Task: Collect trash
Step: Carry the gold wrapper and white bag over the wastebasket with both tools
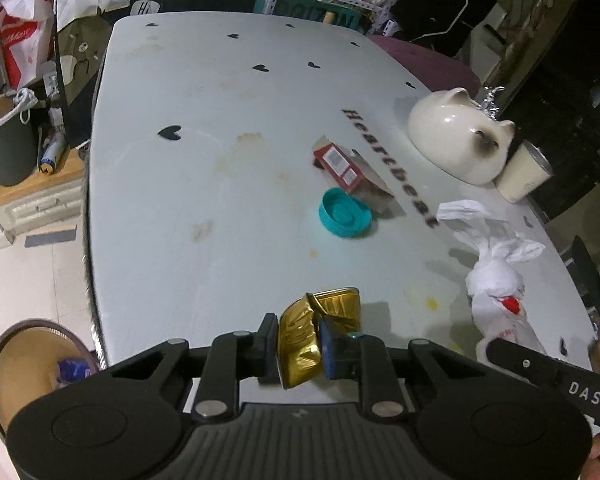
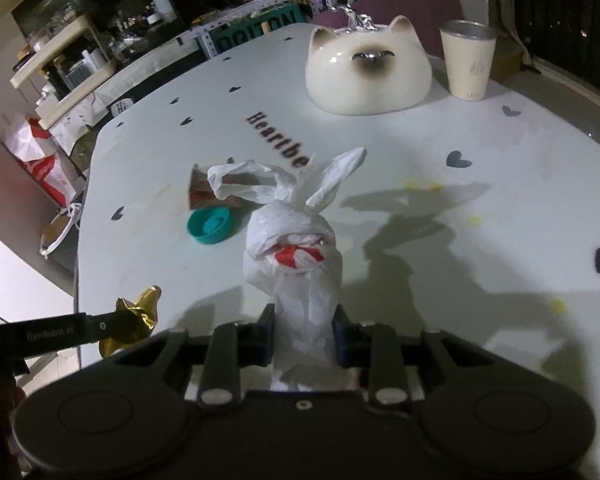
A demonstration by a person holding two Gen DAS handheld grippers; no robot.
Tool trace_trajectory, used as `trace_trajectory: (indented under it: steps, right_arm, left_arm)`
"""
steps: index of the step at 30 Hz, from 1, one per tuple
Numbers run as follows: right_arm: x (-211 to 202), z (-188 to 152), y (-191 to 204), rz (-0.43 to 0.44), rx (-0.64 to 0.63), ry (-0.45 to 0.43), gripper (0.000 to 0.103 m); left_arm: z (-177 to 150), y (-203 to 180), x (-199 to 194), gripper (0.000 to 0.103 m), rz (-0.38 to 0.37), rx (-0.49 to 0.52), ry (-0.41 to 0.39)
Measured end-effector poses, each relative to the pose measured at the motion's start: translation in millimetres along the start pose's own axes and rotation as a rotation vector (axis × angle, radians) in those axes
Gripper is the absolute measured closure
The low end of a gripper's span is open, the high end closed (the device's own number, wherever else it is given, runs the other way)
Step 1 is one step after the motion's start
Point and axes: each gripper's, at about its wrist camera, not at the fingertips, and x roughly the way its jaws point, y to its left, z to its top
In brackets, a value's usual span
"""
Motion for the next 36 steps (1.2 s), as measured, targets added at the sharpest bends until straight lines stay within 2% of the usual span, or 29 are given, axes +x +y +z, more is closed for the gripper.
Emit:
trace_trajectory:
  steps: [8,20,28,36]
  right_arm:
    - [-27.6,-21.3,19.3,0.006,-0.05,-0.001,0.075]
    - [-51.7,-42.8,63.4,-0.018,-0.091,-0.014,0.075]
    - [-43.3,-58.7,129.6,-0.009,-0.124,0.005,0.075]
    - [-11.0,-77.0,229.1,0.051,-0.23,0.069,0.075]
  left_arm:
    - [-23.0,9.9,-43.5,0.08,-0.001,0.023,-0.034]
    - [-35.1,56.5,-89.3,0.08,0.005,0.0,-0.096]
    - [-34.8,130.7,-109.9,0.08,0.019,-0.062,-0.11]
    - [-38.4,229.2,-126.0,0.08,0.077,-0.16,-0.104]
